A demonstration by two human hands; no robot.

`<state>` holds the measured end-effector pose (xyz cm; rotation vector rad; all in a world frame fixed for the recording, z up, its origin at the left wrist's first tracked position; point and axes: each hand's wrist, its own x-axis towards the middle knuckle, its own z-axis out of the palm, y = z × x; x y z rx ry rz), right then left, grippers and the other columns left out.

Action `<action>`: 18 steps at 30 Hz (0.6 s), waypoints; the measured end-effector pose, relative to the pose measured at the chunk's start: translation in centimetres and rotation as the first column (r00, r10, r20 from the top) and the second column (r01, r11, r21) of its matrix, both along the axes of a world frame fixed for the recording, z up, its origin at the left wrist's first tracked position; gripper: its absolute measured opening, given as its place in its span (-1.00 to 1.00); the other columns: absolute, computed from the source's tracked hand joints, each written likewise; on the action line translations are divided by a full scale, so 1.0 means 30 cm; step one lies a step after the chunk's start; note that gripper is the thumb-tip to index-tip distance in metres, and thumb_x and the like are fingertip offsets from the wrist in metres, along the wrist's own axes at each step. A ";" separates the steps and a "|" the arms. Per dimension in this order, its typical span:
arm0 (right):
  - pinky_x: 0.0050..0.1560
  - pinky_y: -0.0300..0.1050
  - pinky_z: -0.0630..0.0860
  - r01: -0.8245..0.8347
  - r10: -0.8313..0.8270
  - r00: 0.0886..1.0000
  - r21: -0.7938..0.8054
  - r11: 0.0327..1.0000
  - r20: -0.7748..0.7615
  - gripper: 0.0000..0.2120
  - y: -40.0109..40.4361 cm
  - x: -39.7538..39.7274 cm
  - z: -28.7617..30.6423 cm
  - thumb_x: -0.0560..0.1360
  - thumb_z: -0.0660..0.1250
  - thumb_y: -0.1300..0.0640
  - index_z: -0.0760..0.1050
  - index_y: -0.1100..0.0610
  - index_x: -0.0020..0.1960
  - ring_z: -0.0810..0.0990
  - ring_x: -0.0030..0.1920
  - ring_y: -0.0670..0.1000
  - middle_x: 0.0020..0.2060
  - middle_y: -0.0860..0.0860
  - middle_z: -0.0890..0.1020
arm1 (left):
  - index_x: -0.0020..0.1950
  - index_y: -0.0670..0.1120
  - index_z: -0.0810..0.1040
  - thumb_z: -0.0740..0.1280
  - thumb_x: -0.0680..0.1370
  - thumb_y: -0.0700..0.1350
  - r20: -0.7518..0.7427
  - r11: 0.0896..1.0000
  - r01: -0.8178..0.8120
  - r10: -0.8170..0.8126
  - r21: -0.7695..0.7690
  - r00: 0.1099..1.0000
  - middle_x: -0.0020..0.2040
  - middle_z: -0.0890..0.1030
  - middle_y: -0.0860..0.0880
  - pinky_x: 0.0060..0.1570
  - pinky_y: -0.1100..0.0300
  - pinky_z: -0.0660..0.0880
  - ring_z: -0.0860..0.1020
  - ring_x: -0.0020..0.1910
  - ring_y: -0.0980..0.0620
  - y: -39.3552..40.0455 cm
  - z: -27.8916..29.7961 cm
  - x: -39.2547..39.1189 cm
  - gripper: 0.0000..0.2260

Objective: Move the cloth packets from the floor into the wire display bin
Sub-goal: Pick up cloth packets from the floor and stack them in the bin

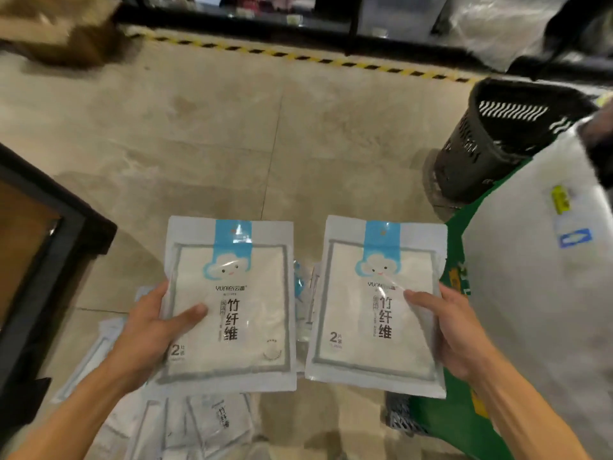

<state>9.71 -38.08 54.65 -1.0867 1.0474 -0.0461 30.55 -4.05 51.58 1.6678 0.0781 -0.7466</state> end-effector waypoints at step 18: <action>-0.10 0.13 0.68 -0.361 0.419 0.866 -0.237 0.902 0.274 -0.76 0.534 0.466 1.412 0.55 0.42 0.29 0.59 0.16 0.20 0.74 -0.10 0.19 0.00 0.20 0.76 | 0.15 -0.10 0.62 0.65 0.30 -0.09 0.319 0.965 -0.235 0.260 -0.113 0.911 -0.04 0.75 -0.14 -0.33 0.06 0.67 0.73 -0.11 -0.22 0.671 1.557 -0.059 -0.53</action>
